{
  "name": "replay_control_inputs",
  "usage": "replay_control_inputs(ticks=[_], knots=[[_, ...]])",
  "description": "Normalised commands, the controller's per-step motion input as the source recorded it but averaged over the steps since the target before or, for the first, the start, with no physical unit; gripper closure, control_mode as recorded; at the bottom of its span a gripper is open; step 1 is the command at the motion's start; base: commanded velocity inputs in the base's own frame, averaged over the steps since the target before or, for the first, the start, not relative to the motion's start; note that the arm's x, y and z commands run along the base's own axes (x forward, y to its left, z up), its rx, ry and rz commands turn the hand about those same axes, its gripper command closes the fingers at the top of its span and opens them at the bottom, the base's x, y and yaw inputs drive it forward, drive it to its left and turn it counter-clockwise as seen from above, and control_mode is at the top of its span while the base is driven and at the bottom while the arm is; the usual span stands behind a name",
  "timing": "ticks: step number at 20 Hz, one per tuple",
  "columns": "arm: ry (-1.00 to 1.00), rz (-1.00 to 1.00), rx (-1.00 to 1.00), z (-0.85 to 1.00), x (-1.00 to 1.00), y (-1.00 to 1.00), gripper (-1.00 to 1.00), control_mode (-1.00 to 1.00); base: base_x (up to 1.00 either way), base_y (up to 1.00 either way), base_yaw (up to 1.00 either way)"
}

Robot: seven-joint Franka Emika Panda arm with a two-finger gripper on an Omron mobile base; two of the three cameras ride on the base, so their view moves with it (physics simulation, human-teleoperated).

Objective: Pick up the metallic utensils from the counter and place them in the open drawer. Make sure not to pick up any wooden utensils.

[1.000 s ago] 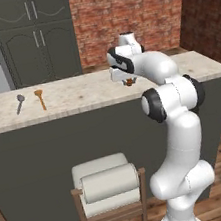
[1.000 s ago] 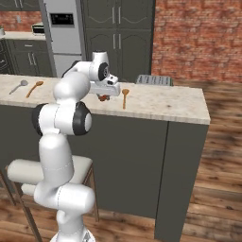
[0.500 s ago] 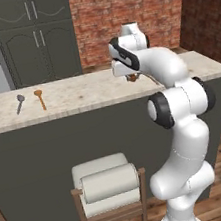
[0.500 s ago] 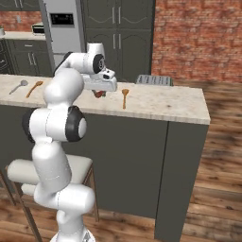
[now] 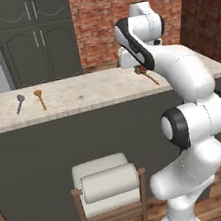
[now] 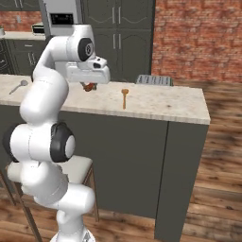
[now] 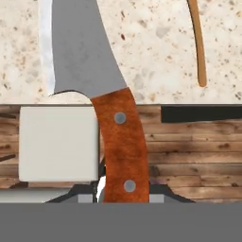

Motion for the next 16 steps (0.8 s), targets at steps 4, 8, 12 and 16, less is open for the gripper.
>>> replay_control_inputs(ticks=[4,8,12,16], knots=[[0.07,0.02,0.00,0.06,-1.00,0.03,1.00,-1.00,0.00,0.00,0.00],[0.05,0.04,0.00,-0.28,-1.00,0.06,1.00,-1.00,0.00,0.00,0.00],[0.00,0.08,0.00,-0.42,-1.00,0.03,1.00,-1.00,0.00,0.00,0.00],[0.00,0.01,0.00,-0.27,-0.67,0.00,1.00,-1.00,0.00,0.00,0.00]])
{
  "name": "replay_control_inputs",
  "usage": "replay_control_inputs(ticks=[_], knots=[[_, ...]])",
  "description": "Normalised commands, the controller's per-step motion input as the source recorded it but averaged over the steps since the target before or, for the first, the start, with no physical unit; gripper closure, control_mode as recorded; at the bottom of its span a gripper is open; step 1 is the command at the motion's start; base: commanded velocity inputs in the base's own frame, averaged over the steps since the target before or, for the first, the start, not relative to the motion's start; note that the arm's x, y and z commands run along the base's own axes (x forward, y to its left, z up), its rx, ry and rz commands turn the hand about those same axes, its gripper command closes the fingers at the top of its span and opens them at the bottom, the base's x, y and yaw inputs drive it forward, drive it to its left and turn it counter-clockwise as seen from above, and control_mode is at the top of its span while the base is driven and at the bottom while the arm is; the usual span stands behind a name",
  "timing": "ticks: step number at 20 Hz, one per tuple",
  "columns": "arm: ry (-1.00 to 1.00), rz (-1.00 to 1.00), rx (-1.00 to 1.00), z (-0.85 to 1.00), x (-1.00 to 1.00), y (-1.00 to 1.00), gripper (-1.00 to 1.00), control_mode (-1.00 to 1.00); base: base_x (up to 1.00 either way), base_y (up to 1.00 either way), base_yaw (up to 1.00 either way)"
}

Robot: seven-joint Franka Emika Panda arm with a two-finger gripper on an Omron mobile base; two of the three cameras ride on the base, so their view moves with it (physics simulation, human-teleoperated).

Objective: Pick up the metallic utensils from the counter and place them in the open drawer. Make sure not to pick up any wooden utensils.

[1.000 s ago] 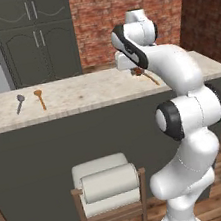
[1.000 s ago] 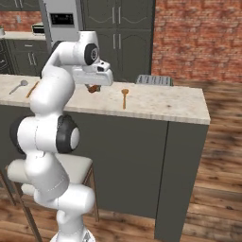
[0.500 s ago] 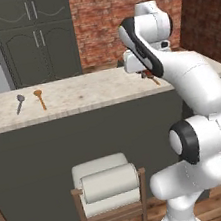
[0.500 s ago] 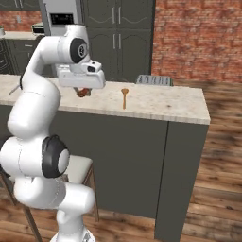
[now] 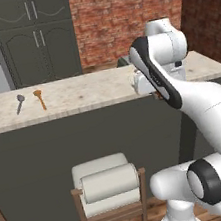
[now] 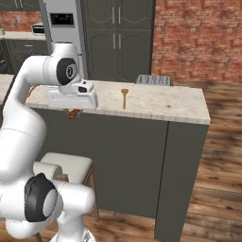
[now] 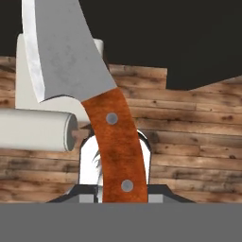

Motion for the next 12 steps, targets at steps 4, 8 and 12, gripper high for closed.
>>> replay_control_inputs(ticks=[4,8,12], knots=[[0.00,-0.02,0.00,-0.39,-0.18,0.00,1.00,-1.00,0.00,0.00,0.00],[0.00,0.00,0.00,-0.14,-0.11,0.00,1.00,-1.00,0.00,0.00,0.00],[0.00,0.00,0.00,0.00,0.00,-0.01,1.00,-1.00,0.00,0.00,0.00]])
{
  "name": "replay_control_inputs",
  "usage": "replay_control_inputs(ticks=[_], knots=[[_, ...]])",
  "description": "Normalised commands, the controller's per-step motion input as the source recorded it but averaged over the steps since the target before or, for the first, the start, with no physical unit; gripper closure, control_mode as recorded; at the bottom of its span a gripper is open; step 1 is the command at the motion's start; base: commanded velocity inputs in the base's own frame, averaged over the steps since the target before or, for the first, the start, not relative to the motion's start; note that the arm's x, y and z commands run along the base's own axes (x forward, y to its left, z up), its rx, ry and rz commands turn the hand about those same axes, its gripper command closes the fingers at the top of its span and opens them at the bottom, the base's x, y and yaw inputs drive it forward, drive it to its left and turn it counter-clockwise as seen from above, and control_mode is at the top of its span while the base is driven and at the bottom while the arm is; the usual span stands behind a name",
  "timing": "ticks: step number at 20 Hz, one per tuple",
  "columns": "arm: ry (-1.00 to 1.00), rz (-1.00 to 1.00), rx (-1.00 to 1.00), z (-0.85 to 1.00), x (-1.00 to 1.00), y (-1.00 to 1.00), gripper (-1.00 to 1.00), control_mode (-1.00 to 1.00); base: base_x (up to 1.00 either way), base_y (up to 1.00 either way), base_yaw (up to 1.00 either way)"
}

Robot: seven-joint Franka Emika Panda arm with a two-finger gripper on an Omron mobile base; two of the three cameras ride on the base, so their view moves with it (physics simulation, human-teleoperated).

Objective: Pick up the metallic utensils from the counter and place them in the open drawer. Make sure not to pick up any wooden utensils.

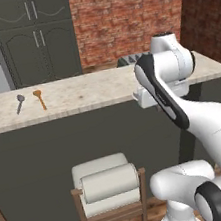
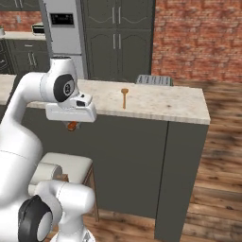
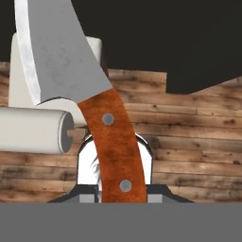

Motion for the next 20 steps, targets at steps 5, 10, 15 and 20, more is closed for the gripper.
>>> replay_control_inputs(ticks=[5,10,15,20], knots=[[0.00,0.00,0.00,0.00,0.00,0.00,1.00,-1.00,0.00,0.00,0.00],[0.00,0.00,0.00,0.00,-0.04,0.00,1.00,-1.00,0.00,0.00,0.00],[0.00,0.00,0.00,-0.03,-0.12,-0.03,1.00,1.00,-0.11,-0.22,0.00],[0.00,0.00,0.00,0.00,0.00,0.00,1.00,1.00,-0.41,-0.90,0.00]])
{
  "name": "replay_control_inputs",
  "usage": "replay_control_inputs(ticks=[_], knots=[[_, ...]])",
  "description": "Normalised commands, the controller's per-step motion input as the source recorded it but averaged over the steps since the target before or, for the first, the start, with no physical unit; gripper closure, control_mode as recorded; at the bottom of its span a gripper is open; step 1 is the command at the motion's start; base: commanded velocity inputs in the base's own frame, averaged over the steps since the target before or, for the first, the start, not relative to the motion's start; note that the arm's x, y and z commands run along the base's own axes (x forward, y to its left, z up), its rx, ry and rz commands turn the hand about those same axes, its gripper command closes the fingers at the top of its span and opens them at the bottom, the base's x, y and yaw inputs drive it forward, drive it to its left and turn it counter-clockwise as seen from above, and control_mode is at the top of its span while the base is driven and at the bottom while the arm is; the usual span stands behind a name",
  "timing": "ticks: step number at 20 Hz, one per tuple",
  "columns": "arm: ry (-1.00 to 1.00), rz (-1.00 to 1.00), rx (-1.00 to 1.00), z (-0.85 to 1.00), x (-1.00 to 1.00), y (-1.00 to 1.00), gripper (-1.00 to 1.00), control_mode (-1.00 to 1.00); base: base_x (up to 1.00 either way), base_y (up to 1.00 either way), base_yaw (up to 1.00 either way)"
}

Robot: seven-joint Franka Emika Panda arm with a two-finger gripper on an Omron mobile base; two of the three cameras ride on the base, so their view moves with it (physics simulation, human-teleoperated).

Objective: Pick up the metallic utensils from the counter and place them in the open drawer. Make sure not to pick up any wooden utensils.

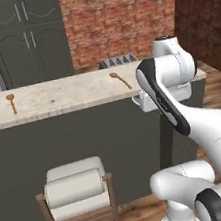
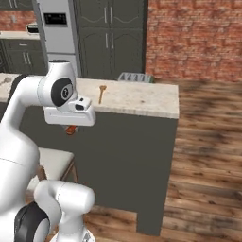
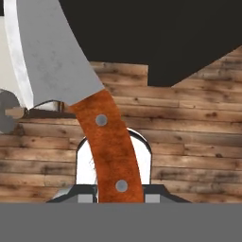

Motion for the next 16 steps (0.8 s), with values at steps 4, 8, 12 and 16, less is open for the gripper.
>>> replay_control_inputs(ticks=[4,8,12,16], knots=[[0.00,0.00,0.00,0.00,0.00,0.00,1.00,1.00,-0.15,-0.99,0.00],[0.00,0.00,0.00,0.00,0.00,0.00,1.00,1.00,-0.03,-1.00,0.00],[0.00,0.00,0.00,0.00,0.00,0.00,1.00,1.00,0.06,-1.00,0.00],[0.00,0.00,0.00,0.00,0.00,0.00,1.00,1.00,0.26,-1.00,0.00]])
